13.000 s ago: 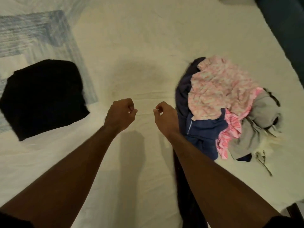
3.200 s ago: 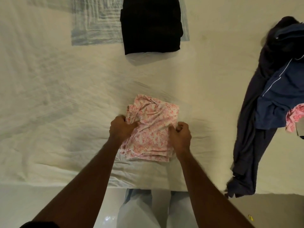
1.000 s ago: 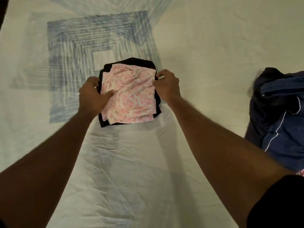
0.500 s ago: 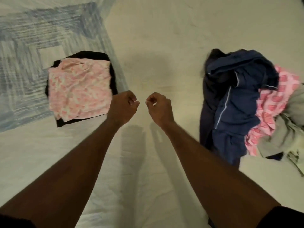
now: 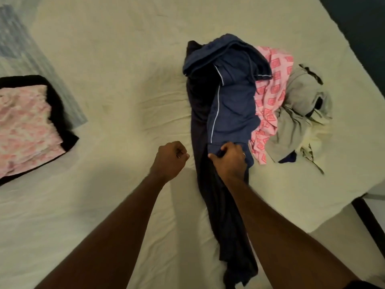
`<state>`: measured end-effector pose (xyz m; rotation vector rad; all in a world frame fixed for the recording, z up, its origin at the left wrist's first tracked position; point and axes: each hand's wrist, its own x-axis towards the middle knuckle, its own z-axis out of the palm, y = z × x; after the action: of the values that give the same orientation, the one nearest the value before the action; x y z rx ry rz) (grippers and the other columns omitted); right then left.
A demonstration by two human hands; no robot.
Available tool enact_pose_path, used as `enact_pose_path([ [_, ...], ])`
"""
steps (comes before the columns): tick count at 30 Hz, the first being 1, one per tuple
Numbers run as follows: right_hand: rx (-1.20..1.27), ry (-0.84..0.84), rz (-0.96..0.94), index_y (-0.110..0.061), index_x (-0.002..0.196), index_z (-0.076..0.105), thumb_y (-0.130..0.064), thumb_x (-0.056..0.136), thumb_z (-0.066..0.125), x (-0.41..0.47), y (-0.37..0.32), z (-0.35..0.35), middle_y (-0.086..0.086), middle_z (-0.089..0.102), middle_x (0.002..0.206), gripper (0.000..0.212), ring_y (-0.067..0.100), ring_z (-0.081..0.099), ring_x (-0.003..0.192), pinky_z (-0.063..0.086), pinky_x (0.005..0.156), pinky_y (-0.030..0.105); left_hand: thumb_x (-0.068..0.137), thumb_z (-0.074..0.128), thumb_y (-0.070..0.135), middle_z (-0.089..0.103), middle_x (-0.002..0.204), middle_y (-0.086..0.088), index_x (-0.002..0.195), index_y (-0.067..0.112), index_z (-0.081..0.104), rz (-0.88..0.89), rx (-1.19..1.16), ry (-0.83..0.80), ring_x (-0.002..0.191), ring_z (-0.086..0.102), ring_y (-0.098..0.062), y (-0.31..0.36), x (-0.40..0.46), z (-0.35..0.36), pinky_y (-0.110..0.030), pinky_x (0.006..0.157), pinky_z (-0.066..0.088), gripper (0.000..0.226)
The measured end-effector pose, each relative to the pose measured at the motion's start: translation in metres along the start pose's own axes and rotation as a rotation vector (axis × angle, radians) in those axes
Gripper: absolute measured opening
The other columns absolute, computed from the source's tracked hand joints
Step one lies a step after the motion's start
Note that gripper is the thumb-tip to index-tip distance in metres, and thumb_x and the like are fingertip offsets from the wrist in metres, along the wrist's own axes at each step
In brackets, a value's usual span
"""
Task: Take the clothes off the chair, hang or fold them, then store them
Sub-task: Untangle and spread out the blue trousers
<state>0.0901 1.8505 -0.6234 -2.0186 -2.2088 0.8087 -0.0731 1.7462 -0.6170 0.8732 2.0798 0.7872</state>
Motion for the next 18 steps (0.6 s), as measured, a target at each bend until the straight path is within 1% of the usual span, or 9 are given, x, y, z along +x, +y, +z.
enact_pose_path([
  [3, -0.126, -0.151, 0.023, -0.018, 0.119, 0.058, -0.058, 0.065, 0.087, 0.002, 0.022, -0.001, 0.009, 0.054, 0.129, 0.073, 0.037, 0.050, 0.125, 0.047, 0.097, 0.061, 0.088, 0.075, 0.018, 0.065, 0.079, 0.008, 0.091, 0.011, 0.071, 0.000, -0.012, -0.011, 0.073, 0.062, -0.009, 0.009, 0.002, 0.018, -0.022, 0.067, 0.047, 0.008],
  [4, -0.175, -0.183, 0.005, -0.019, 0.122, 0.058, -0.058, 0.068, 0.085, 0.002, 0.025, -0.001, 0.009, 0.053, 0.130, 0.072, 0.036, 0.049, 0.126, 0.047, 0.098, 0.061, 0.088, 0.075, 0.018, 0.066, 0.080, 0.006, 0.090, 0.012, 0.070, -0.006, -0.011, -0.013, 0.074, 0.063, -0.011, 0.011, 0.003, 0.022, -0.024, 0.069, 0.048, 0.008],
  [7, -0.100, -0.091, -0.131, -0.019, 0.098, 0.064, -0.034, 0.086, 0.074, 0.007, 0.031, 0.001, 0.009, 0.058, 0.113, 0.022, 0.037, 0.058, 0.111, 0.050, 0.091, 0.055, 0.088, 0.074, 0.019, 0.067, 0.086, 0.004, 0.091, 0.015, 0.068, -0.054, -0.002, -0.034, 0.079, 0.064, -0.014, 0.015, 0.006, 0.032, -0.028, 0.074, 0.050, 0.008],
  [8, -0.032, -0.040, -0.154, -0.018, 0.090, 0.064, -0.027, 0.089, 0.068, 0.009, 0.033, -0.002, 0.010, 0.060, 0.106, 0.011, 0.037, 0.060, 0.104, 0.050, 0.086, 0.051, 0.088, 0.074, 0.020, 0.066, 0.089, 0.004, 0.095, 0.015, 0.068, -0.078, 0.005, -0.059, 0.084, 0.064, -0.016, 0.016, 0.006, 0.035, -0.027, 0.075, 0.050, 0.011],
  [10, 0.089, 0.088, -0.148, -0.015, 0.087, 0.062, -0.020, 0.091, 0.062, 0.018, 0.040, -0.008, 0.011, 0.063, 0.096, 0.006, 0.036, 0.060, 0.093, 0.046, 0.077, 0.045, 0.088, 0.076, 0.023, 0.062, 0.101, 0.002, 0.115, 0.015, 0.063, -0.128, 0.028, -0.133, 0.096, 0.062, -0.019, 0.018, 0.006, 0.041, -0.029, 0.081, 0.049, 0.031],
  [12, 0.226, 0.228, -0.044, -0.009, 0.090, 0.062, -0.017, 0.092, 0.056, 0.028, 0.049, -0.021, 0.016, 0.063, 0.094, 0.010, 0.037, 0.059, 0.088, 0.043, 0.073, 0.044, 0.087, 0.078, 0.023, 0.055, 0.111, -0.003, 0.136, 0.014, 0.050, -0.177, -0.013, -0.167, 0.104, 0.057, -0.023, 0.020, 0.006, 0.048, -0.035, 0.090, 0.050, 0.057],
  [14, 0.379, 0.360, 0.141, -0.004, 0.097, 0.064, -0.018, 0.094, 0.053, 0.040, 0.062, -0.040, 0.023, 0.064, 0.099, 0.018, 0.040, 0.060, 0.092, 0.041, 0.073, 0.042, 0.085, 0.080, 0.020, 0.056, 0.116, -0.005, 0.143, 0.013, 0.039, -0.240, -0.136, -0.123, 0.106, 0.057, -0.023, 0.025, 0.006, 0.059, -0.037, 0.092, 0.051, 0.072],
  [17, 0.533, 0.512, 0.468, -0.007, 0.112, 0.064, -0.019, 0.102, 0.051, 0.055, 0.089, -0.068, 0.018, 0.067, 0.114, 0.020, 0.035, 0.062, 0.107, 0.043, 0.080, 0.033, 0.085, 0.080, 0.020, 0.058, 0.117, -0.007, 0.136, 0.013, 0.038, -0.361, -0.272, -0.032, 0.105, 0.061, -0.026, 0.034, 0.008, 0.077, -0.043, 0.093, 0.055, 0.067],
  [18, 0.525, 0.505, 0.528, -0.010, 0.114, 0.063, -0.020, 0.102, 0.051, 0.056, 0.097, -0.072, 0.015, 0.067, 0.117, 0.019, 0.034, 0.063, 0.109, 0.047, 0.085, 0.036, 0.086, 0.078, 0.020, 0.058, 0.117, -0.007, 0.134, 0.012, 0.040, -0.392, -0.281, -0.010, 0.104, 0.061, -0.026, 0.036, 0.010, 0.083, -0.043, 0.093, 0.056, 0.062],
])
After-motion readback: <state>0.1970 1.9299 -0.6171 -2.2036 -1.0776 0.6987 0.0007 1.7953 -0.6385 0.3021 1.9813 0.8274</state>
